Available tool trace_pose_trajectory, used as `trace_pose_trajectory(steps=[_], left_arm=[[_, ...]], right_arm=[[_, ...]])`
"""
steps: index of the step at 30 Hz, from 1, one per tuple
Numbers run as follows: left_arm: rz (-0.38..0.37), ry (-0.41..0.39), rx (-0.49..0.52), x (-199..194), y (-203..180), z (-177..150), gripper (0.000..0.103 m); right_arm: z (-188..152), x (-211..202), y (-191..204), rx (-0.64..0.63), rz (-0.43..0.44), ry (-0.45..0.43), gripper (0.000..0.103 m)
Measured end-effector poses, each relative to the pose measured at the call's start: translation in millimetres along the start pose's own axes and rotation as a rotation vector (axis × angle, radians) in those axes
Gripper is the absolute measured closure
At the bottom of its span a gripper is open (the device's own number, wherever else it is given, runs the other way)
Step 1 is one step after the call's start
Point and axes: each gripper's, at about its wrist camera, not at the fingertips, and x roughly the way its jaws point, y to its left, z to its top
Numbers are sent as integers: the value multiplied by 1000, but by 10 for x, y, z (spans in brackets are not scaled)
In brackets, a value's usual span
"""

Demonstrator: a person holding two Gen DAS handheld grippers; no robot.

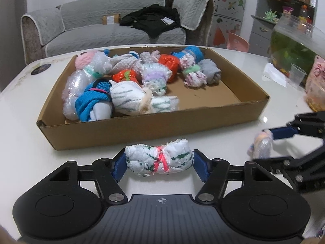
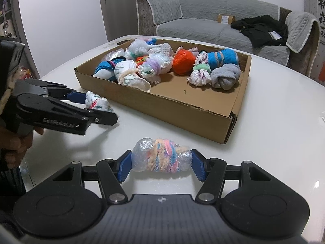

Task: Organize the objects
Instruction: 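Carry both bundles into the tray and open both grippers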

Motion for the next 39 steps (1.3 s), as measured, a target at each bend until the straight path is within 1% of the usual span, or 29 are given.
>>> trace_pose_trajectory(steps=[4,6,9,11,14,17,19,22,24,26,27,29,31,34,36,39], left_arm=[[-9,1,41,-221,7,37,31],[-19,-3,71,-346,27,101,31],[-17,-17,124,-530,86,251,31],[-10,-24,162,-632,122,391,31],[0,-50,212,-771,129,640,31],[3,-90,267,-851,52,929,31],[-14,-113,298,-844,-39,1131,31],[-56,-118,318,-699,-197,1426,31],[-75,-108,345,-532,-327,1566,31],[-79,-76,379,-292,-461,1645,31],[-86,-53,380,-154,-510,1669,31],[-104,-12,393,127,-597,1659,31],[-107,27,399,389,-655,1595,31],[-121,89,370,694,-633,1502,31],[-120,118,382,821,-619,1414,31],[-125,138,399,872,-575,1323,31]], right_arm=[[32,-127,5,-17,-12,-2,46],[68,-235,-20,-23,-8,-8,46],[177,-432,-62,-53,-27,-29,46],[282,-589,-113,-66,-34,-52,46],[460,-812,-196,-93,-67,-95,46],[646,-947,-305,-112,-92,-124,46],[781,-984,-363,-141,-124,-132,46],[969,-944,-446,-171,-131,-133,46],[1093,-861,-480,-185,-129,-123,46],[1163,-742,-471,-207,-123,-106,46],[1193,-681,-461,-222,-115,-97,46],[1228,-542,-445,-243,-98,-71,46],[1235,-386,-445,-263,-93,-43,46],[1217,-115,-489,-264,-82,16,46],[1189,37,-506,-273,-80,52,46],[1148,193,-496,-302,-64,89,46]])
